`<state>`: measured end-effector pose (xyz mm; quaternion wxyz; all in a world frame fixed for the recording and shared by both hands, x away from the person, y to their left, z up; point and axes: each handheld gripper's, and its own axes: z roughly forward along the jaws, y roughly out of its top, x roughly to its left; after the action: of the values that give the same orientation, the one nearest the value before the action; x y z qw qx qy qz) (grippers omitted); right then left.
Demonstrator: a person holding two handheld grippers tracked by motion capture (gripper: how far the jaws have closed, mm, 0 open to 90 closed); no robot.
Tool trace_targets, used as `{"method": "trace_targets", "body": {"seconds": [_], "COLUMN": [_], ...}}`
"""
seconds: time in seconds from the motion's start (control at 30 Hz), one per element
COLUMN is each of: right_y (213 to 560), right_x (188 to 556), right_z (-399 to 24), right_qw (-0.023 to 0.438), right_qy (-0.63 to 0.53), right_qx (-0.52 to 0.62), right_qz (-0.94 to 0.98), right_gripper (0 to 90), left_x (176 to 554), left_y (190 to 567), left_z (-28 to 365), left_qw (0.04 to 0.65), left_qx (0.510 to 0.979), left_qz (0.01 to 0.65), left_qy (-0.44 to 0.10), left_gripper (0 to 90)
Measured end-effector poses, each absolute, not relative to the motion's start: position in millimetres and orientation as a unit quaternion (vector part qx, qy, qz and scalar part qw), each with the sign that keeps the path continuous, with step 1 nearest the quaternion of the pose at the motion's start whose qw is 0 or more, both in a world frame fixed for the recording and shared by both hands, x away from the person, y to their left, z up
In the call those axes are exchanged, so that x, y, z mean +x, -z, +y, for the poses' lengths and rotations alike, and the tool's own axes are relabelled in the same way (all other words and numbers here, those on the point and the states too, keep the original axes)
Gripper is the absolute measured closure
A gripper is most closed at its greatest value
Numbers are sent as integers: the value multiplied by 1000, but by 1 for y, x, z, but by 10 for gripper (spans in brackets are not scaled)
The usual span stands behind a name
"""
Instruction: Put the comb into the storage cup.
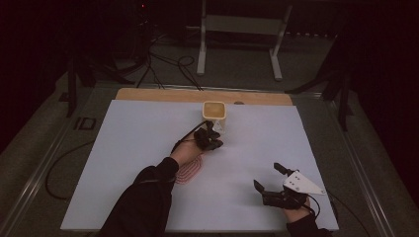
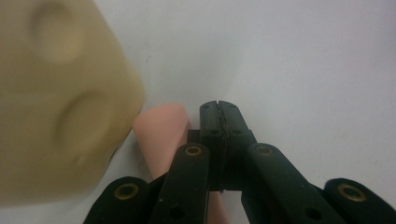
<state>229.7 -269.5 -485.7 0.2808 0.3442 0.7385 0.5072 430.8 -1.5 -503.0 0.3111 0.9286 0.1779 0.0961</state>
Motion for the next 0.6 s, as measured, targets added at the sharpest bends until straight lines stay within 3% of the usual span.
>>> {"method": "trace_targets", "body": {"seconds": [0.6], "right_y": [485], "right_x": [229], "right_z": [-270], "right_qw": [282], "right_qy": [-509], "right_qx": [342], "right_qz": [738], "right_gripper": [92], "left_x": [431], "left_y": [502], "left_z": [17], "left_qw": [300], "left_qx": [930], "left_qz": [190], "left_qy": [-92], "left_gripper": [900]}}
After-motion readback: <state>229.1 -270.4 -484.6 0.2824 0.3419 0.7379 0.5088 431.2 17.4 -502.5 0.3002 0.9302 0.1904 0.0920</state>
